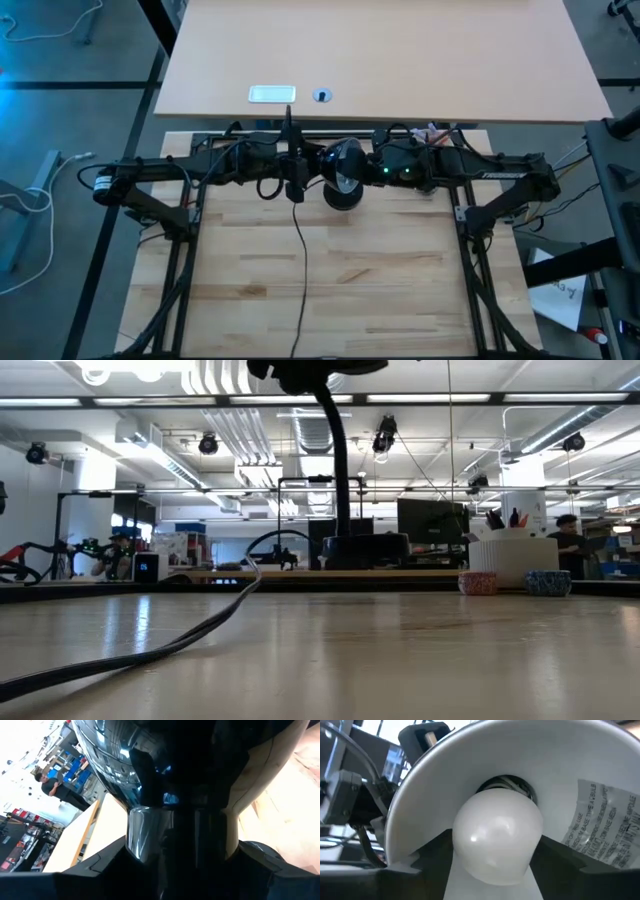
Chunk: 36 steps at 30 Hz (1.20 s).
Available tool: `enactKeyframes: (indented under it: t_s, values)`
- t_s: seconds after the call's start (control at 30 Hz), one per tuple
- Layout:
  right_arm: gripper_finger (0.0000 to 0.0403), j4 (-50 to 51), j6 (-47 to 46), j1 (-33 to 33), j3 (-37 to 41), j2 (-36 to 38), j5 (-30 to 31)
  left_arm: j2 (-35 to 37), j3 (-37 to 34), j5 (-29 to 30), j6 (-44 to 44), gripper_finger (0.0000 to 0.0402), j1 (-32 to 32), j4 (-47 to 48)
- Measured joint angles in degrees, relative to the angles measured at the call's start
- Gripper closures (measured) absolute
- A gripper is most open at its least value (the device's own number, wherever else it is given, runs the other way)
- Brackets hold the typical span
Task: Screw lightbulb
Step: Remove the lightbulb from the lamp
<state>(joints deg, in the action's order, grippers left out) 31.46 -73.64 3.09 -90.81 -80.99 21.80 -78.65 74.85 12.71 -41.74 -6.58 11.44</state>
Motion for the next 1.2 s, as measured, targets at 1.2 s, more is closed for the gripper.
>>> enactKeyframes:
  t_s: [1.2]
  values:
    - [0.0219, 4.41, 152.71, 1.21, -0.63, 0.05, 6.50, 1.18, 0.53, -8.47, 7.58, 0.0151, -1.86, 7.38]
